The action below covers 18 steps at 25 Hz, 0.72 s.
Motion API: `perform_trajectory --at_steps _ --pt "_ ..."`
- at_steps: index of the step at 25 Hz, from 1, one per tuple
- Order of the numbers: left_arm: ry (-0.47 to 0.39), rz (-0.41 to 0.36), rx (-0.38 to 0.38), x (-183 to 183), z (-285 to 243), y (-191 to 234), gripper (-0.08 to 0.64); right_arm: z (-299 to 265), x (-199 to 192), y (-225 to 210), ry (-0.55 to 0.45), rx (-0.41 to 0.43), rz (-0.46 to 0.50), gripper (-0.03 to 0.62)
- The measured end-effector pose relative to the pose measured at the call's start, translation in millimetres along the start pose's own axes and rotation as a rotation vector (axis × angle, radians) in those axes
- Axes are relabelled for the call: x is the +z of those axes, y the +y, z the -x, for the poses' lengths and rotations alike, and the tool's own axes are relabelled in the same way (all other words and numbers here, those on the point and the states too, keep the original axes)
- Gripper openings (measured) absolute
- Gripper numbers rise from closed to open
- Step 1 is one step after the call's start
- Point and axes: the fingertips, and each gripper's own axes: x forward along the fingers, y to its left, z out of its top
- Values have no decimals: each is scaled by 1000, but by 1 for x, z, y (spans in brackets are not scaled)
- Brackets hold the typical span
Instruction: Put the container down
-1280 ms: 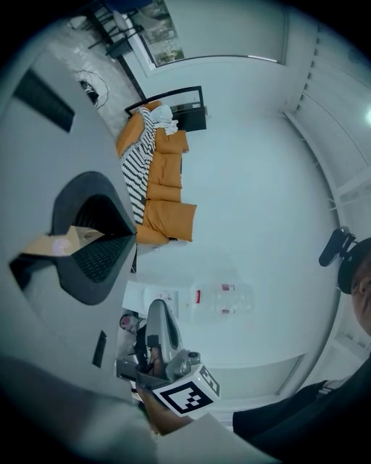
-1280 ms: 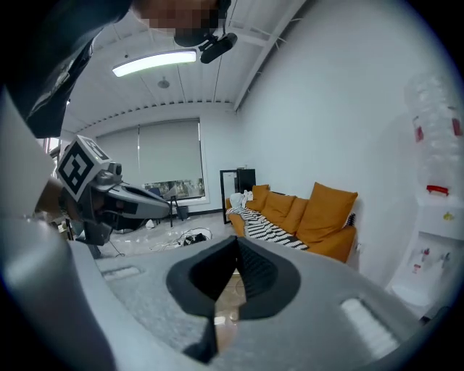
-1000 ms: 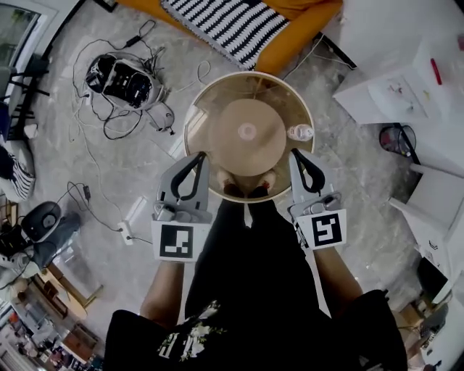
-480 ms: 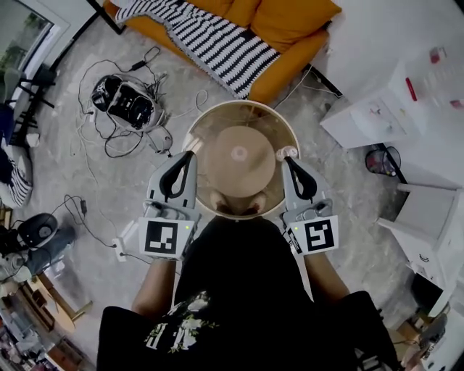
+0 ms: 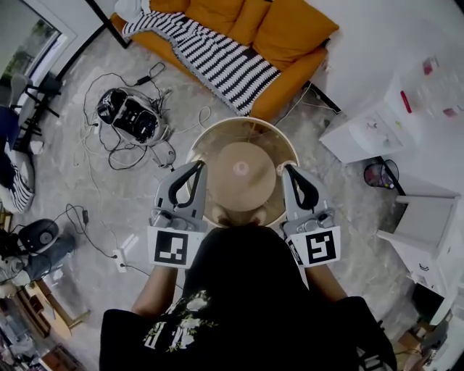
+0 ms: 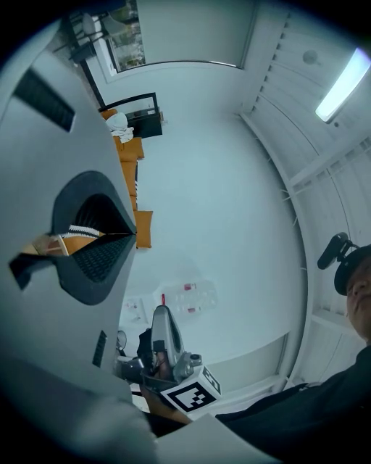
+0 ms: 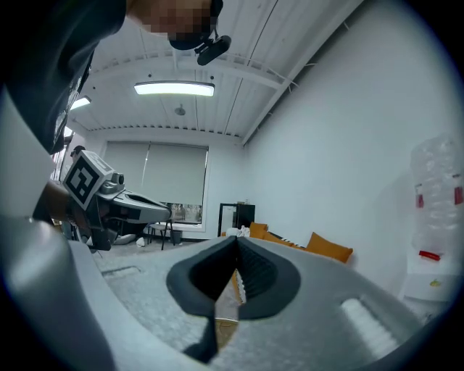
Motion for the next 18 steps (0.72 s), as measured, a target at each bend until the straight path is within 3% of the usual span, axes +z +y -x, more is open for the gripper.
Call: perform_trajectory --at_steps 12,18 --pt "-56 -24 -105 10 -7 -21 12 -12 12 29 7 91 7 -6" --pt "-66 -21 -119 10 -8 -22 12 -12 14 31 7 88 39 -6"
